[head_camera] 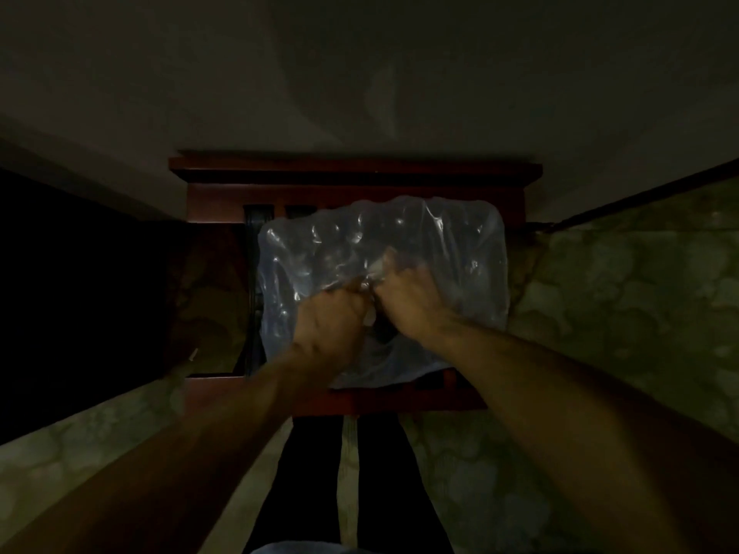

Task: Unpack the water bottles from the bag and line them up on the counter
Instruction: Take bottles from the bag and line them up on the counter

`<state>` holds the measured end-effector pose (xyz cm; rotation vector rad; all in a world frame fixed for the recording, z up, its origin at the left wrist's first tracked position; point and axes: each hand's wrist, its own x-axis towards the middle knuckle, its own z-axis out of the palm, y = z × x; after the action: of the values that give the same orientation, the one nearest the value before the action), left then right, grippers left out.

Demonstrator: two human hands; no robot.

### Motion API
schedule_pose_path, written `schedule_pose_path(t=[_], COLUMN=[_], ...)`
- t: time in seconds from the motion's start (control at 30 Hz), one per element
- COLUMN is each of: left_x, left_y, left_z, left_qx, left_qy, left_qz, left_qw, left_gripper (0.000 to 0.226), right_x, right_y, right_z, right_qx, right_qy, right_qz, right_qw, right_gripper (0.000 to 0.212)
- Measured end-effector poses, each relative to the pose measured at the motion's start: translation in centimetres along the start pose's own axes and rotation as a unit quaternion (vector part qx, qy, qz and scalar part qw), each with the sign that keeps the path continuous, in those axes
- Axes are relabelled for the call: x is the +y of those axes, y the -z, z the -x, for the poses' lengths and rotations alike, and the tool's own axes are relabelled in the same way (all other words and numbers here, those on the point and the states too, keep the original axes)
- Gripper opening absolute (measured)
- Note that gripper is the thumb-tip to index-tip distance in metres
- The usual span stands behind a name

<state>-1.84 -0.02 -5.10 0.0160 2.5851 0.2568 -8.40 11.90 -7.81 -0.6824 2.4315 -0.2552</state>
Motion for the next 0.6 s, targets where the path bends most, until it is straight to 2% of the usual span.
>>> schedule_pose_path(t=[0.07, 0.13, 0.27, 0.37, 0.43, 0.6], left_x=[-0.9, -1.6, -3.2, -3.4, -3.2, -2.9], left_y=[1.1, 1.2, 0.6, 0.3, 0.6, 0.6], left_z=[1.1, 2.3, 3.6, 3.8, 3.6, 3.0], left_qx=[0.041, 0.055, 0.073, 0.066, 0.057, 0.058], left_qy=[-0.02, -0.044, -0.03, -0.031, -0.026, -0.037], left_qz=[0.032, 0.043, 0.126, 0.176, 0.185, 0.217], left_qw=[0.998, 0.997, 0.989, 0.982, 0.981, 0.974], left_gripper=[0.046, 0.045, 0.03, 0.032, 0.035, 0.04], right_x=[-0.3, -0.6, -0.5, 0.7, 1.1, -1.3], right_y=[-1.0, -1.2, -0.5, -0.2, 0.1, 1.1], right_z=[0.8, 1.4, 3.3, 4.9, 5.6, 4.4], right_qx=[0.013, 0.021, -0.02, 0.009, 0.019, 0.06], right_qy=[0.001, 0.015, 0.119, 0.158, 0.188, 0.139], right_qz=[0.015, 0.061, 0.182, 0.184, 0.207, 0.227], right_qw=[1.0, 0.998, 0.976, 0.97, 0.96, 0.962], right_gripper=[0.047, 0.045, 0.023, 0.036, 0.038, 0.034])
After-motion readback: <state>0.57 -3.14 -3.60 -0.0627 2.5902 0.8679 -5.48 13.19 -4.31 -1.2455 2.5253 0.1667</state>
